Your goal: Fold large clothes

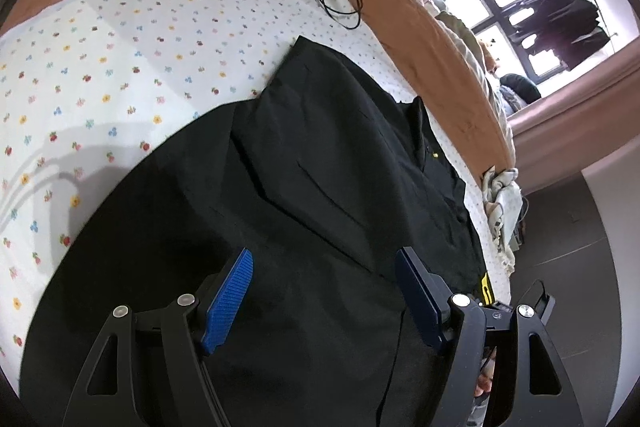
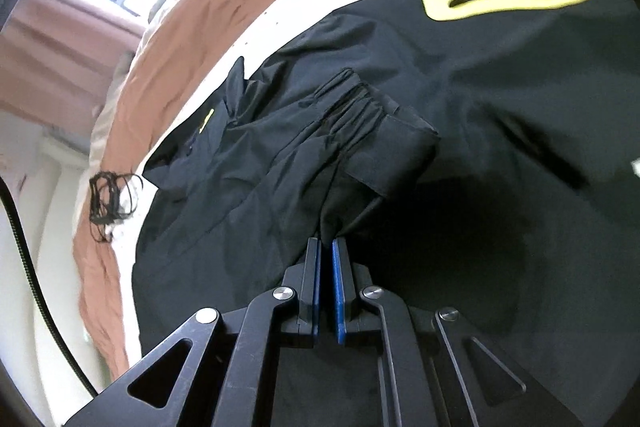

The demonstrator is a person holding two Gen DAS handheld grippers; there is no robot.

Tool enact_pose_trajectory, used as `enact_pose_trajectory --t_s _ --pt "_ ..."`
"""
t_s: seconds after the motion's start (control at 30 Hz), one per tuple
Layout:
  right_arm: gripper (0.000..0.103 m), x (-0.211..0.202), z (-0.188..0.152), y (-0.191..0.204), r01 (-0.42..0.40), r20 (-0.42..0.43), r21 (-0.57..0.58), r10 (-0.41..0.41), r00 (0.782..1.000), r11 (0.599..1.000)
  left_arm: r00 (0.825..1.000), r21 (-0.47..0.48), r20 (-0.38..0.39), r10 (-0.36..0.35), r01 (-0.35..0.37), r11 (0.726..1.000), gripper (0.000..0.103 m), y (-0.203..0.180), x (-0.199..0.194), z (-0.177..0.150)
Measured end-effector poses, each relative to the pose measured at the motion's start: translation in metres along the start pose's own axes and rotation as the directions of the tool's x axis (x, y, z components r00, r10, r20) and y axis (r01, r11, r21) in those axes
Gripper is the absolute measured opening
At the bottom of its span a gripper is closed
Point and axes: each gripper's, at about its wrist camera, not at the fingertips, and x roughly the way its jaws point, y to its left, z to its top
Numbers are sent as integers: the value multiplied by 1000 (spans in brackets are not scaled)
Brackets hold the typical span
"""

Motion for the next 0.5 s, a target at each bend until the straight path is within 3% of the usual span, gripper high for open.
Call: enact_pose_trajectory --t_s 0.17,0.33,0.4,0.47,0.5 --pt "7 14 19 -3 -15 -52 -25 14 999 1000 1000 -36 14 17 -17 999 74 -4 3 -9" --pt "11 19 37 -1 -18 -83 -52 14 996 998 1000 -16 -15 8 -8 1000 74 -15 10 -17" --pt "23 17 40 -2 -25 -100 -63 18 995 998 1000 -8 -16 7 -7 1000 74 -17 10 -18" --pt "55 10 40 -5 -35 -100 -64 29 995 997 1000 -13 -13 8 -9 1000 74 -17 11 -18" --pt "57 4 39 -7 -32 -89 -64 26 996 997 1000 -16 -11 12 -13 1000 74 -16 11 -19"
